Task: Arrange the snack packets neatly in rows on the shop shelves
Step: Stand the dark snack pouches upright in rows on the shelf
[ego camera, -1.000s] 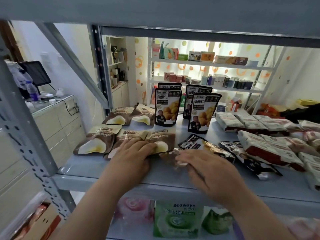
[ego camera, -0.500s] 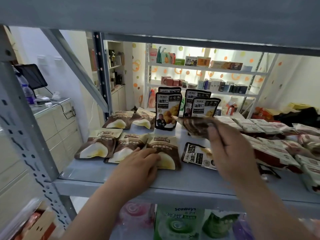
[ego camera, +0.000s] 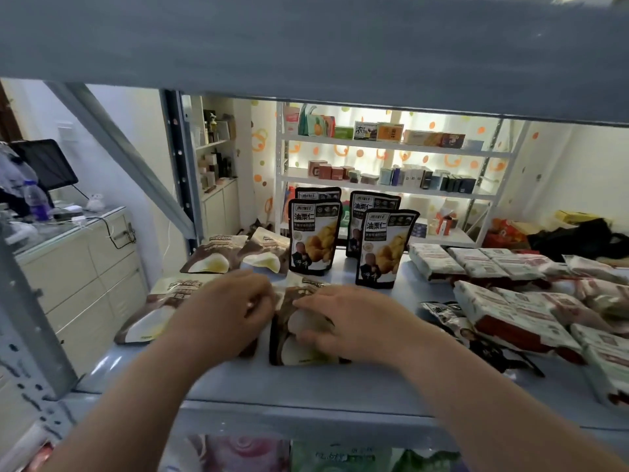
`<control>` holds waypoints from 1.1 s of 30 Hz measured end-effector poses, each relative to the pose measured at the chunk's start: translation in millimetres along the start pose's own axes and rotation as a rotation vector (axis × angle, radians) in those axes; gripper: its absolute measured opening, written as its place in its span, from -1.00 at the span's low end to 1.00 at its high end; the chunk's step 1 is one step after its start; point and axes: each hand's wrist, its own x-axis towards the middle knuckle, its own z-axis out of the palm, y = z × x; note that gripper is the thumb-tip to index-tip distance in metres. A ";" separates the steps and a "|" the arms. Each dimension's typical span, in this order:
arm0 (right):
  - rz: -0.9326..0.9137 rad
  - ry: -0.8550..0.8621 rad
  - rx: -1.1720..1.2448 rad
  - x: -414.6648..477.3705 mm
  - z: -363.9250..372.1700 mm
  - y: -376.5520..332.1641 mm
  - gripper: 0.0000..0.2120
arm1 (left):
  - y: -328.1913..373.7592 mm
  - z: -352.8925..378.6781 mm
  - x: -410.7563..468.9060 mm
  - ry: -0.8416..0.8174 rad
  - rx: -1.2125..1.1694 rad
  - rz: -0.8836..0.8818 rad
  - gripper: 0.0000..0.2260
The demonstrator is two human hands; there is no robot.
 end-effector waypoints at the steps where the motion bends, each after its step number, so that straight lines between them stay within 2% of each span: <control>1: -0.015 0.022 0.012 0.2 -9.2 5.9 -0.48 | -1.0 -5.4 10.9 0.016 -0.010 0.003 -0.90; 4: -0.010 0.231 0.017 11.8 -49.0 39.3 -0.62 | 0.2 -17.5 51.8 0.039 0.005 0.035 -0.96; 6: 0.052 0.326 -0.030 21.3 -80.7 78.5 -0.69 | 3.5 -19.8 85.5 0.063 0.015 0.072 -0.88; 8: 0.097 0.337 0.023 27.8 -106.0 118.2 -0.48 | 5.1 -17.8 121.4 0.067 0.019 0.087 -0.77; 10: 0.151 0.234 0.083 35.4 -120.1 148.9 -0.32 | 3.9 -12.9 155.9 0.039 0.072 0.115 -0.70; 12: 0.195 0.066 0.092 46.7 -124.1 172.4 -0.27 | 2.0 -7.3 186.0 -0.011 0.116 0.149 -0.66; 15: 0.221 -0.123 0.071 62.0 -120.6 195.5 -0.37 | -0.2 0.7 218.8 -0.108 0.142 0.132 -0.67; 18: 0.210 -0.188 0.091 71.7 -115.4 206.4 -0.34 | -0.4 9.9 238.1 -0.168 0.177 0.134 -0.73; 20: 0.183 -0.172 0.183 76.2 -111.6 209.4 -0.32 | 4.4 16.2 244.3 -0.151 0.177 0.167 -0.74; 22: 0.212 -0.065 0.334 82.4 -106.4 217.1 -0.41 | 15.8 22.2 248.3 -0.087 0.137 0.254 -0.74; 24: 0.264 0.118 0.310 87.7 -101.1 231.3 -0.66 | 35.8 27.3 249.5 -0.033 0.051 0.342 -0.74; 25: 0.278 0.156 0.263 89.8 -98.8 238.6 -0.75 | 47.1 30.0 249.3 -0.044 0.006 0.375 -0.72; 28: 0.293 0.025 0.134 94.7 -92.0 252.1 -0.73 | 75.2 38.9 249.9 -0.184 0.044 0.411 -0.65; 30: 0.258 -0.004 -0.073 97.5 -86.9 257.5 -0.79 | 85.4 47.2 254.0 -0.268 0.161 0.389 -0.70; 33: 0.298 0.009 -0.103 94.9 -87.3 264.9 -0.88 | 94.9 59.2 259.9 -0.383 0.211 0.336 -0.79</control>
